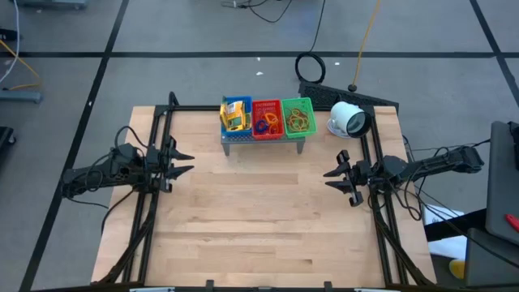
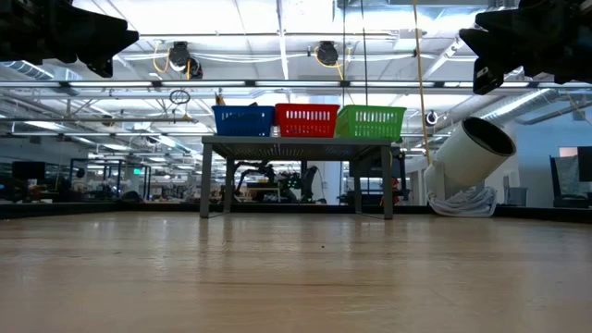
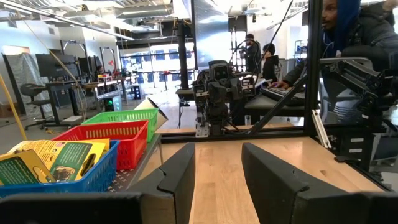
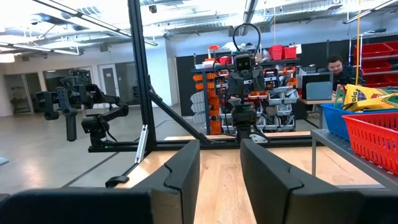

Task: Pick & Place Office Desk Supplies
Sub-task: Return to Home Position

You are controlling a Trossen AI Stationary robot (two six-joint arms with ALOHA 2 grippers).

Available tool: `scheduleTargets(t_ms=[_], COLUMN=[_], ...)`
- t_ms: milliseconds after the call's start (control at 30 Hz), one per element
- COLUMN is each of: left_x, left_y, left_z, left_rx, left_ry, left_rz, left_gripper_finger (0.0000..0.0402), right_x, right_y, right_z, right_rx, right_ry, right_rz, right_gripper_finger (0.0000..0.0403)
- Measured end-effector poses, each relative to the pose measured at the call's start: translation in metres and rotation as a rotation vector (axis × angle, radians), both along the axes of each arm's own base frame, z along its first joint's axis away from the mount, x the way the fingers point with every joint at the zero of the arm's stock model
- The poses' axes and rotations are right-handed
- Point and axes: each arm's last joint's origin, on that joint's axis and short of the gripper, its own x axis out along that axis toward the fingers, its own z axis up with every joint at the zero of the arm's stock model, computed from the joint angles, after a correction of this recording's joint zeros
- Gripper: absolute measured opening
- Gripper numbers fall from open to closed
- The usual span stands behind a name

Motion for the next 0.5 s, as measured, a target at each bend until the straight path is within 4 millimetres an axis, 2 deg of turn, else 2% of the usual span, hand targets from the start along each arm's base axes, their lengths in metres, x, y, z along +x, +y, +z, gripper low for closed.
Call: scheduleTargets(t_ms=[500], left_x=[0.0000], left_y=[0.0000], left_z=[0.0000], left_rx=[0.000], left_ry=[0.000], left_rz=[0.000], left_gripper_finger=[0.0143], right_x=[0.0000], right_y=[0.0000], right_z=[0.0001], right_rx=[0.000], right_ry=[0.000], right_rz=[0.000], right_gripper_finger=[0.0105])
